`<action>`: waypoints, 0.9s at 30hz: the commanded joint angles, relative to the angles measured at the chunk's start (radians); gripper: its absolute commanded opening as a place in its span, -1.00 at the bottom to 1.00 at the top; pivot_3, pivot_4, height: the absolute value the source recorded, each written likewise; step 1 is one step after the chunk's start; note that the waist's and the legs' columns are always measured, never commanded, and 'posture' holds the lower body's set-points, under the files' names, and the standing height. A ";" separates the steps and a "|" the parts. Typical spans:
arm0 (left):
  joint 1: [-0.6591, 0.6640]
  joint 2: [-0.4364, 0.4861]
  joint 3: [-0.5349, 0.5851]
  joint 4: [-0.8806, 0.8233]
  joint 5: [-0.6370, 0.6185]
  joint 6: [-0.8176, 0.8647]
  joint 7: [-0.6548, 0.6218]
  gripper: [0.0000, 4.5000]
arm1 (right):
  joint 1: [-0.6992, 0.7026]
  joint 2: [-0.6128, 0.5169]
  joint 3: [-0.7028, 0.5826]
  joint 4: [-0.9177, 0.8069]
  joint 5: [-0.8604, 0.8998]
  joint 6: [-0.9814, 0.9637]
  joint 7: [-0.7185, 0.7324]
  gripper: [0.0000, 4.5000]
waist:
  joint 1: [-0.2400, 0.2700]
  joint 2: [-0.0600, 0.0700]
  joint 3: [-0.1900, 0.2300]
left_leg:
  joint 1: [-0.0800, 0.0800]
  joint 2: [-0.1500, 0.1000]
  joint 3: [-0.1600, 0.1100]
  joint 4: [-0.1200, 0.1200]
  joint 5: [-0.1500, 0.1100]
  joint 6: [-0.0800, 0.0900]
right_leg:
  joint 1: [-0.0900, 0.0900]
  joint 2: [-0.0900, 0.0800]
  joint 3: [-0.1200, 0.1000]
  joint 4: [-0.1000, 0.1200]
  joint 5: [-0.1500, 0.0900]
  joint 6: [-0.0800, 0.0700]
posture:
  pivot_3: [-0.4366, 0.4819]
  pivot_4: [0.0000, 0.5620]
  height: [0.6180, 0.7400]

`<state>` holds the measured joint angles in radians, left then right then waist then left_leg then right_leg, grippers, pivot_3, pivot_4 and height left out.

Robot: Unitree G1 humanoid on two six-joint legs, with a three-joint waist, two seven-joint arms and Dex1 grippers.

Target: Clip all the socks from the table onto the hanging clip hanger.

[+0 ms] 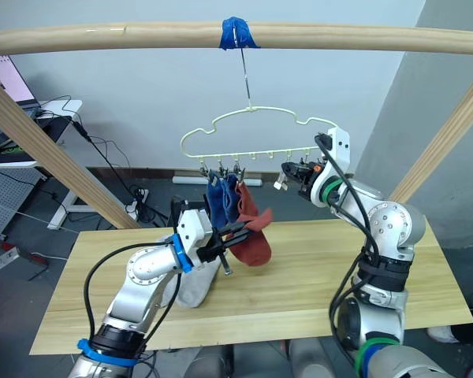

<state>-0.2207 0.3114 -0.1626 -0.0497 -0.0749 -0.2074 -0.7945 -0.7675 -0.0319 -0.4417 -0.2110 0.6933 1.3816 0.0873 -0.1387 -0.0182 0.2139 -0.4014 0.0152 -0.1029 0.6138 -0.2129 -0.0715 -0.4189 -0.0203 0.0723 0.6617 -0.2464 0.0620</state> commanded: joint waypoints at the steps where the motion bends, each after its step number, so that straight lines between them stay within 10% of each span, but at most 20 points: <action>1: -0.019 -0.029 0.001 -0.017 0.049 -0.070 0.093 -0.98 | -0.049 0.036 -0.105 -0.052 0.051 0.148 -0.060 -1.00 | 0.000 0.000 0.000 | 0.000 0.000 0.000 0.000 0.000 0.000 | 0.000 0.000 0.000 0.000 0.000 0.000 | -0.43 -0.38 1.00; 27: -0.092 -0.025 -0.027 0.100 0.143 -0.171 0.226 -0.98 | -0.078 0.082 -0.207 -0.034 0.273 0.233 -0.283 -1.00 | -0.007 0.000 0.000 | -0.001 0.000 0.000 0.000 0.000 0.000 | -0.001 0.000 0.000 0.000 -0.002 0.003 | -0.44 -0.38 1.00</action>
<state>-0.2975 0.2885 -0.1891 0.0694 0.0657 -0.3569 -0.5797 -0.8461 0.0545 -0.6539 -0.2300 0.9293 1.6067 -0.1851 -0.1459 -0.0179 0.2138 -0.4021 0.0152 -0.1025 0.6137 -0.2127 -0.0710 -0.4195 -0.0201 0.0724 0.6615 -0.2480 0.0647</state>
